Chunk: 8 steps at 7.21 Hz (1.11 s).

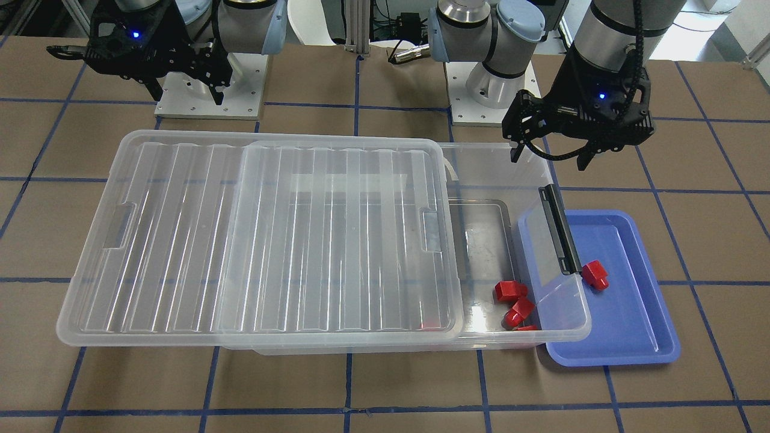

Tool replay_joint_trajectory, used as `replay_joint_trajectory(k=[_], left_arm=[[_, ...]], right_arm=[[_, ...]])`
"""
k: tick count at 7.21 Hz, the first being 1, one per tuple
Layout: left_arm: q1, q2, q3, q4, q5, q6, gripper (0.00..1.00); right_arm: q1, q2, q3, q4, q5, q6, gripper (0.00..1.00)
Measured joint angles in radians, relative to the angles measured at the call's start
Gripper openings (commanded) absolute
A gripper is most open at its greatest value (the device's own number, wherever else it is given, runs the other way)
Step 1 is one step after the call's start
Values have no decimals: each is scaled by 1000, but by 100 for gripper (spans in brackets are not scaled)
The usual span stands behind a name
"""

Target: Place red block in blue tray from box

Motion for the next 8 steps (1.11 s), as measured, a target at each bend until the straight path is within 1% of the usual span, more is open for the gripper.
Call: replay_joint_trajectory(k=[8], left_arm=[[2, -7, 8, 1, -17, 0, 100]], right_arm=[[0, 1, 4, -1, -1, 0, 100]])
